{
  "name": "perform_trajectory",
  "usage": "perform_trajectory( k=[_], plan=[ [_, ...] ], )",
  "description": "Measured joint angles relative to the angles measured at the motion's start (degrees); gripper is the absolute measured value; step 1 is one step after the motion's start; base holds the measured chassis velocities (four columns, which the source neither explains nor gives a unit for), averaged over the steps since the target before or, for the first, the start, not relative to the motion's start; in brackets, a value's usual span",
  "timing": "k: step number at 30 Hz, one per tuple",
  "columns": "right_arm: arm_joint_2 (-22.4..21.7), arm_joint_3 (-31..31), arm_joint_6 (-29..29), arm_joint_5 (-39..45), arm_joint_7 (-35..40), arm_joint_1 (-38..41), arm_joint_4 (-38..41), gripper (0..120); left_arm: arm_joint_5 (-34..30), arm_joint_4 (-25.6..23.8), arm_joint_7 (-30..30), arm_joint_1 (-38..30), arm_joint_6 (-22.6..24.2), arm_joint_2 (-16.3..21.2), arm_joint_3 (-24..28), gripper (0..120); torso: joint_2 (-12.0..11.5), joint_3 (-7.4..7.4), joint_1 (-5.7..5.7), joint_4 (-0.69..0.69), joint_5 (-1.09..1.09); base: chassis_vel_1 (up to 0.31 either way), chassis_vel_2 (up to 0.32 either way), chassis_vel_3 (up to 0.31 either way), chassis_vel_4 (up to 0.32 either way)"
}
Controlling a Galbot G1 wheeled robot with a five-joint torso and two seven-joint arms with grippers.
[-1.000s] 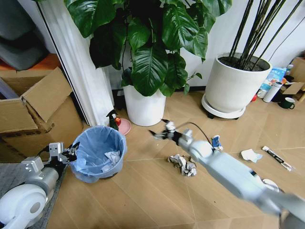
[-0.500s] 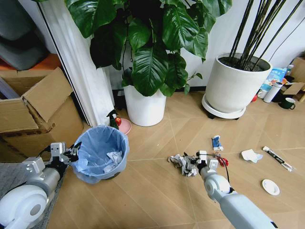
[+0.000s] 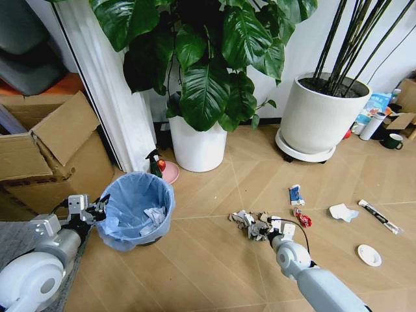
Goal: Pick up the trash bin and place the garbage on the floor into it.
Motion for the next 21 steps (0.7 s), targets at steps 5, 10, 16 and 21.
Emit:
perform_trajectory(
  k=[5, 10, 16, 21],
  plan=[
    [1.87, -2.49, -0.25, -1.4, -0.29, 3.21, -6.23, 100, -0.04, 0.01, -0.22, -0.1, 0.03, -0.32, -0.09, 0, 0.0, 0.0, 0.0, -0.01, -0.02, 0.0, 0.0, 0.0, 0.0],
    [3.25, -3.86, 0.09, -2.13, -1.38, 5.09, -9.52, 87, -0.04, 0.08, -0.27, -0.1, 0.05, -0.48, -0.16, 0, 0.0, 0.0, 0.0, -0.01, -0.02, 0.0, 0.0, 0.0, 0.0],
    [5.42, -4.9, 0.86, -3.51, -2.56, 7.74, -13.48, 60, -0.06, 0.36, -0.28, -0.03, 0.05, -0.51, -0.46, 0, 0.0, 0.0, 0.0, -0.01, -0.03, 0.0, 0.0, 0.0, 0.0],
    [5.35, -5.2, 0.9, -3.71, -3.2, 8.44, -14.13, 37, -0.05, 0.87, -0.27, -0.34, 0.05, -0.6, -0.31, 0, 0.0, 0.0, 0.0, -0.01, -0.02, 0.0, 0.0, 0.0, 0.0]
  ],
)
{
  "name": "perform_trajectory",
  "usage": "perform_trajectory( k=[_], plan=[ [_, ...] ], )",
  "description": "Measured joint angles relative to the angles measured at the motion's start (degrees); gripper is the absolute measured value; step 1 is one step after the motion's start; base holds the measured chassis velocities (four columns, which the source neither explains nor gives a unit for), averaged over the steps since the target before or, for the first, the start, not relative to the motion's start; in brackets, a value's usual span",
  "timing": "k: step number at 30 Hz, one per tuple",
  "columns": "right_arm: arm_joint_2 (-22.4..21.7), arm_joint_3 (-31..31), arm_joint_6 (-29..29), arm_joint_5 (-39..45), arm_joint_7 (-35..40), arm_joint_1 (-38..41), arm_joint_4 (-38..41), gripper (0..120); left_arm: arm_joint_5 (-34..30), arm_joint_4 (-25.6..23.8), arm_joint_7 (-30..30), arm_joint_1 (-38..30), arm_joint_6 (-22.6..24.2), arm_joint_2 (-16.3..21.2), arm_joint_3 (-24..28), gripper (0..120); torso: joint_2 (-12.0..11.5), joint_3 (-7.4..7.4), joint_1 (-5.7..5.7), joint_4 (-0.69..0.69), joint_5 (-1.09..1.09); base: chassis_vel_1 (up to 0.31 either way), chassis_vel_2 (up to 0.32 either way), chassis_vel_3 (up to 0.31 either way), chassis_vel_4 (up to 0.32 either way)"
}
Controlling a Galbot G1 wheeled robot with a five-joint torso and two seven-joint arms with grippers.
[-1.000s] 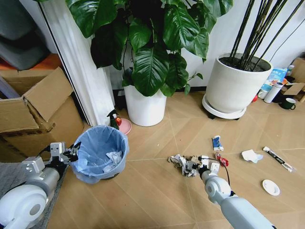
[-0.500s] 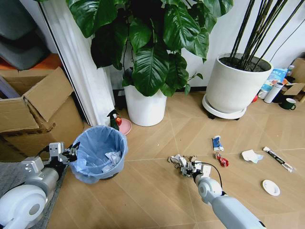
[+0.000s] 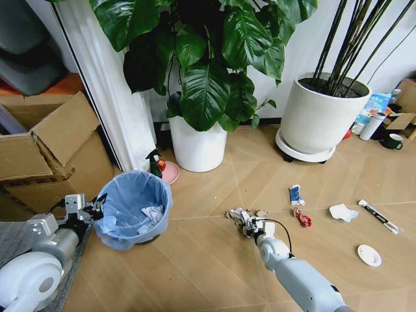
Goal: Pick up the trash bin and place the garbage on the floor into it.
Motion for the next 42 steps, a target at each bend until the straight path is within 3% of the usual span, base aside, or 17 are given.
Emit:
perform_trajectory(
  k=[2, 5, 7, 10, 19, 26, 32, 40, 42],
  plan=[
    [-0.07, 0.0, -0.01, 0.0, -0.12, 0.02, -0.07, 33, 0.0, 0.05, 0.01, -0.07, 0.0, 0.0, 0.06, 0, 0.0, 0.0, 0.0, 0.0, 0.0, 0.0, 0.0, 0.0, 0.0],
    [-0.32, 0.05, -0.03, -0.01, -0.47, 0.02, -0.19, 18, 0.0, 0.22, 0.03, -0.19, -0.01, 0.03, 0.11, 0, 0.0, 0.0, 0.0, 0.0, 0.0, 0.0, 0.0, 0.0, 0.0],
    [-0.35, 0.07, -0.04, -0.02, -0.51, 0.01, -0.21, 17, 0.0, 0.23, 0.03, -0.2, -0.02, 0.04, 0.12, 0, 0.0, 0.0, 0.0, 0.0, 0.0, 0.0, 0.0, 0.0, 0.0],
    [-0.54, 0.14, -0.1, -0.06, -0.76, -0.11, -0.22, 1, 0.0, 0.27, 0.05, -0.21, -0.03, 0.06, 0.21, 0, 0.0, 0.0, 0.0, 0.0, 0.0, 0.0, 0.0, 0.0, 0.0],
    [-4.15, 0.63, -0.22, 0.29, -1.87, -1.01, 5.02, 0, 0.13, 0.45, 0.12, 0.16, -0.06, -0.12, 0.44, 0, 0.0, 0.0, 0.0, 0.0, 0.01, 0.0, 0.0, 0.0, 0.0],
    [-15.42, -2.48, 0.06, 1.61, -5.37, -2.41, 26.76, 0, 0.23, -0.05, 0.13, 0.83, -0.08, 0.15, 0.85, 0, 0.0, 0.0, 0.0, -0.02, 0.01, 0.0, 0.0, 0.0, 0.0],
    [-19.49, -5.97, 0.33, 5.49, -6.79, 1.96, 38.76, 0, 0.23, -0.51, 0.14, 1.21, -0.07, 0.58, 1.21, 0, 0.0, 0.0, 0.0, -0.01, 0.0, 0.0, 0.0, 0.0, 0.0],
    [-20.91, -12.13, 7.59, 8.03, -17.22, 13.04, 44.27, 0, 0.49, -0.69, 0.29, 1.99, -0.04, 0.61, 2.13, 0, 0.0, 0.0, 0.0, 0.01, 0.0, 0.0, 0.0, 0.0, 0.0],
    [-20.67, -14.93, 13.53, 9.91, -24.89, 16.97, 43.56, 0, 0.86, -0.69, 0.5, 2.33, -0.04, 0.57, 2.54, 0, 0.0, 0.0, 0.0, 0.0, -0.01, 0.0, 0.0, 0.0, 0.0]
  ],
)
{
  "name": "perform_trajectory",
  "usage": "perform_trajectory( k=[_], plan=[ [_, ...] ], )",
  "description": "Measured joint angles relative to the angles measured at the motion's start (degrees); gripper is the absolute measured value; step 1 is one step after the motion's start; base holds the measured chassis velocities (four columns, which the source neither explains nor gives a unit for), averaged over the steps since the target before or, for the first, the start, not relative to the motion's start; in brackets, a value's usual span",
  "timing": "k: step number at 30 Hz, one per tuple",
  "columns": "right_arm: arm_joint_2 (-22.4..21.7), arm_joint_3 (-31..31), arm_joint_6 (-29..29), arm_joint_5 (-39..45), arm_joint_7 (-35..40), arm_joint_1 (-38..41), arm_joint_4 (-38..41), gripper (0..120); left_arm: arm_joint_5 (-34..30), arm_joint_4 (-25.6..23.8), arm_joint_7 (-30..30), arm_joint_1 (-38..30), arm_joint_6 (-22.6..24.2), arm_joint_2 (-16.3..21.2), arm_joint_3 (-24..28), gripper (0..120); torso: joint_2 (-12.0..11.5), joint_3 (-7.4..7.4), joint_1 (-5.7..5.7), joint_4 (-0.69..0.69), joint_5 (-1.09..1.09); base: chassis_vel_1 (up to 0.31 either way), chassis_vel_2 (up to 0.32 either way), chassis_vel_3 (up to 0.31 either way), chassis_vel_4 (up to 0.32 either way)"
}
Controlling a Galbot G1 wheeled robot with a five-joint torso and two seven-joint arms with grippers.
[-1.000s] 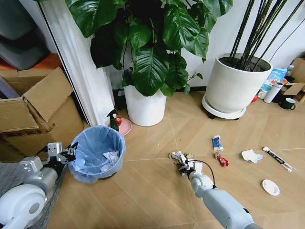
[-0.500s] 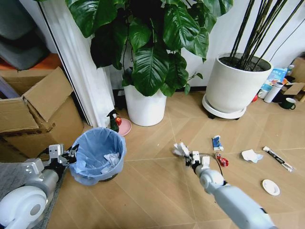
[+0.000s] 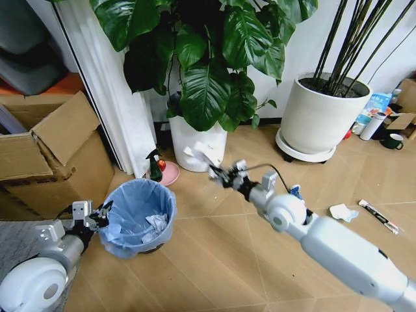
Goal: Pick up the trash bin and place the garbage on the floor into it.
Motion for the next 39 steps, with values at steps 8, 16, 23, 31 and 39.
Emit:
perform_trajectory(
  k=[8, 16, 23, 31, 39],
  plan=[
    [2.15, -6.52, 8.53, 7.32, -16.44, 7.26, -3.05, 0, -0.05, -0.09, 0.1, -0.3, 0.0, -0.08, 0.43, 0, 0.0, 0.0, 0.0, 0.0, 0.01, 0.0, 0.0, 0.0, 0.0],
    [1.8, -14.0, 6.36, 11.96, -25.45, 15.2, -4.05, 0, -0.98, -0.65, 0.1, 0.12, 0.06, 1.61, 0.41, 0, 0.0, 0.0, 0.0, -0.01, 0.01, 0.0, 0.0, 0.0, 0.0],
    [0.87, -25.97, 2.67, 13.57, -31.26, 25.84, -6.26, 0, -1.18, -2.3, -0.06, 0.17, 0.51, 2.33, 0.96, 0, 0.0, 0.0, 0.0, -0.01, 0.0, 0.0, 0.0, 0.0, 0.0],
    [3.0, -35.16, -4.33, 12.32, -35.54, 35.58, -10.7, 0, -1.68, -3.69, -0.16, 0.46, 0.92, 2.91, 0.77, 0, 0.0, 0.0, 0.0, 0.0, 0.0, 0.0, 0.0, 0.0, 0.0],
    [4.64, -37.84, -6.69, 6.96, -35.81, 37.64, -14.64, 17, -1.93, -4.49, -0.29, 0.96, 1.11, 2.81, 0.83, 0, 0.0, 0.0, 0.0, 0.0, 0.0, 0.0, 0.0, 0.0, 0.0]
  ],
)
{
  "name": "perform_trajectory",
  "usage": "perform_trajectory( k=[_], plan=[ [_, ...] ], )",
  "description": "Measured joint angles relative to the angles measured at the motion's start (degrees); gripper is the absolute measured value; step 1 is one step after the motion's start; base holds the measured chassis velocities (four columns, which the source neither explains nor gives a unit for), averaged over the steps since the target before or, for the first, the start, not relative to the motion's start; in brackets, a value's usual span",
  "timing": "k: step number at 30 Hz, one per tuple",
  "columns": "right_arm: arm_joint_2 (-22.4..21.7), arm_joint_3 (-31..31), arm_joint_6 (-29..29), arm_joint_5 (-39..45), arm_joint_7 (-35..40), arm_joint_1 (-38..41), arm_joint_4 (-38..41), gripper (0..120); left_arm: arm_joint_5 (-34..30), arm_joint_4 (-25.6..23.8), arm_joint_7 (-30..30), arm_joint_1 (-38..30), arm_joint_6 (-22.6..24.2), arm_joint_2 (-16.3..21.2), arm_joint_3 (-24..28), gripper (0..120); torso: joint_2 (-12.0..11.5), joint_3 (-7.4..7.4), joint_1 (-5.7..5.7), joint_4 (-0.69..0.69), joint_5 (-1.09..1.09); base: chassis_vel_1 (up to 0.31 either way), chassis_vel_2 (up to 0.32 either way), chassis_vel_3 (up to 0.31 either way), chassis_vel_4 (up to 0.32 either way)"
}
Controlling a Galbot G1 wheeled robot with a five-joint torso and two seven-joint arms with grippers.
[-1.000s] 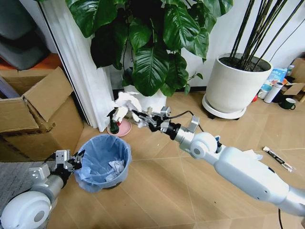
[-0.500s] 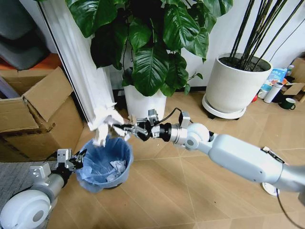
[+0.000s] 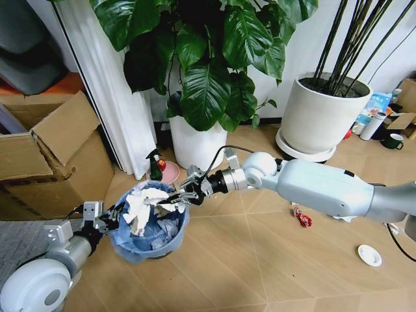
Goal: Pick up the trash bin and place the garbage on the floor into it.
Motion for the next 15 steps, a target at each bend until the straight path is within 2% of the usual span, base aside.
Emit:
perform_trajectory(
  k=[6, 8, 11, 13, 15],
  plan=[
    [0.64, -0.09, -0.06, -0.99, 0.16, -0.49, -1.74, 40, -0.63, -0.76, -0.22, 0.06, 0.18, -0.03, 0.19, 0, 0.0, 0.0, 0.0, 0.0, 0.0, 0.0, 0.0, 0.0, 0.0],
    [0.72, -0.09, -0.05, -1.05, 0.17, -0.53, -1.82, 43, -0.68, -0.77, -0.23, 0.06, 0.22, -0.03, 0.22, 0, 0.0, 0.0, 0.0, -0.01, 0.0, 0.0, 0.0, 0.0, 0.0],
    [1.3, -0.07, 0.09, -1.1, 0.3, -0.59, -1.93, 58, -0.97, -0.77, -0.28, 0.07, 0.3, 0.03, 0.3, 0, 0.0, 0.0, 0.0, 0.0, 0.0, 0.0, 0.0, 0.0, 0.0],
    [1.71, -0.05, 0.21, -1.25, 0.39, -0.56, -2.03, 62, -1.17, -0.88, -0.31, 0.01, 0.36, 0.03, 0.39, 0, 0.0, 0.0, 0.0, 0.0, 0.0, 0.0, 0.0, 0.0, 0.0],
    [2.18, -0.07, 0.49, -1.63, 0.41, -0.3, -2.22, 73, -1.3, -1.07, -0.35, -0.02, 0.44, 0.03, 0.48, 0, 0.0, 0.0, 0.0, 0.0, 0.0, 0.0, 0.0, 0.0, 0.0]
  ],
)
